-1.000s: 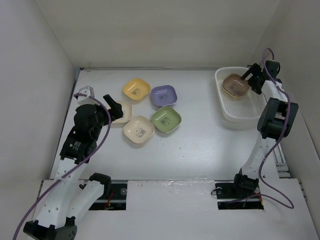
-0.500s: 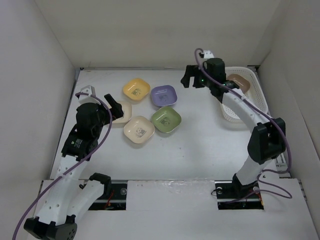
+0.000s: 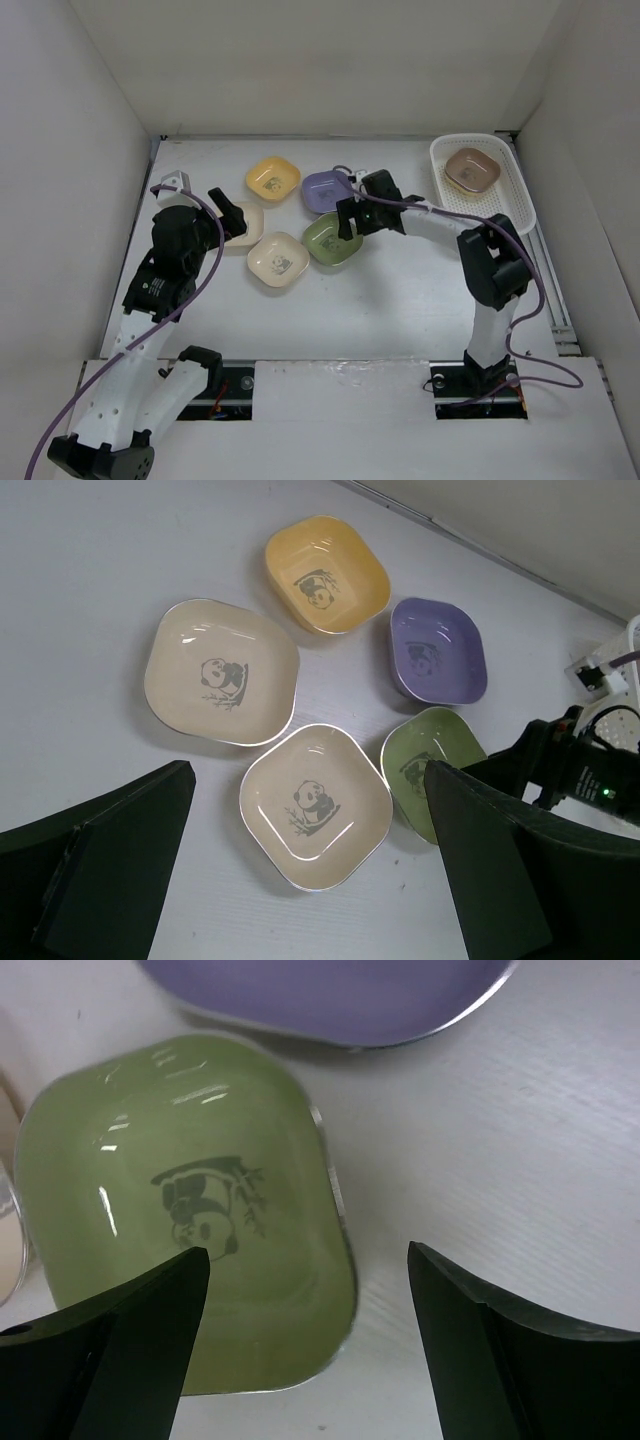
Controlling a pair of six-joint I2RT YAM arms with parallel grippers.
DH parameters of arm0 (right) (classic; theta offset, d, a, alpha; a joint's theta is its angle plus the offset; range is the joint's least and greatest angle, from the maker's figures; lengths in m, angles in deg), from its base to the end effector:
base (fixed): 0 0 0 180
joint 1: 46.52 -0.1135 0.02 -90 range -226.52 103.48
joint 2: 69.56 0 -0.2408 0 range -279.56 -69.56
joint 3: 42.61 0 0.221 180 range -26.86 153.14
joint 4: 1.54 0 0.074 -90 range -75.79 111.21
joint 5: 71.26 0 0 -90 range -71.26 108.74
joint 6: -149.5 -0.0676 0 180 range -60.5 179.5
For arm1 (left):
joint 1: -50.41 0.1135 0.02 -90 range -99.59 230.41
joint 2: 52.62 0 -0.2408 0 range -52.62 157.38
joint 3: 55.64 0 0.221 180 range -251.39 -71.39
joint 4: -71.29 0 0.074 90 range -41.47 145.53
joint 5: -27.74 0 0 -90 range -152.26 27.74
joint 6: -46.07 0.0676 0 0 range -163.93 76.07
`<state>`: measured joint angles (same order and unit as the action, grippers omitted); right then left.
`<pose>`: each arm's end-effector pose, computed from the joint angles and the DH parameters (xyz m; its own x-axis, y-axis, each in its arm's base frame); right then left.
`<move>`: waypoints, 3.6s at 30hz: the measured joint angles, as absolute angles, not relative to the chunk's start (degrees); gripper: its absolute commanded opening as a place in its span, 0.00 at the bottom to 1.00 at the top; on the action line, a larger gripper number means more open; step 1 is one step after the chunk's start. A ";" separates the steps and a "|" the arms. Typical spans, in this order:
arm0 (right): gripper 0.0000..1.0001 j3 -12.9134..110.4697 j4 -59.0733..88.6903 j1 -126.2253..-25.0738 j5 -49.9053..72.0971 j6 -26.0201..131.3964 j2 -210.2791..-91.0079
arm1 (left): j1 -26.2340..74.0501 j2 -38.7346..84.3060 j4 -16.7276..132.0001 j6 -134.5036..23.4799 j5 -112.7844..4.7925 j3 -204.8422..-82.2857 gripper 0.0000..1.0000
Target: Place the plates into the plastic bin on the countertop
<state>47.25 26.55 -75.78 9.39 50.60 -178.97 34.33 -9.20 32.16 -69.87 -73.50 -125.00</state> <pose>0.3463 0.2066 0.1627 -0.7263 -0.2319 -0.6471 -0.4711 0.8535 0.2228 0.1770 -0.0373 0.3437 -0.2362 -0.3784 -0.8950 -0.0156 0.9224 -0.3859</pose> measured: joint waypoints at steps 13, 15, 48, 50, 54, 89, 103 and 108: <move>0.12 41.28 23.10 -78.69 14.35 46.18 -179.06 | 34.33 -9.60 32.16 -69.87 -73.57 -125.00 1.00; 0.00 39.34 22.84 -78.86 15.25 44.54 -177.35 | 34.33 -9.70 32.16 -69.87 -73.61 -125.00 1.00; 0.00 51.71 26.35 -32.09 11.64 26.40 -170.03 | 34.33 -11.10 32.16 -69.89 -71.91 -125.00 1.00; 0.00 54.03 25.41 -31.17 12.21 23.10 -171.84 | 34.33 -11.43 32.16 -69.89 -71.89 -125.00 1.00; 0.00 55.99 24.43 -30.05 15.27 18.44 -175.36 | 34.33 -11.58 32.16 -69.89 -71.84 -125.00 1.00; 0.99 66.18 24.93 -59.52 23.58 32.15 -170.01 | 34.33 -12.00 32.16 -69.89 -72.19 -125.00 1.00; 0.92 84.21 36.67 -69.37 18.68 43.10 -200.74 | 34.31 -10.21 31.24 -71.31 -77.31 -125.02 1.00; 0.77 84.69 39.82 -69.37 18.75 43.47 -203.14 | 34.27 -4.72 28.59 -73.60 -82.31 -125.39 1.00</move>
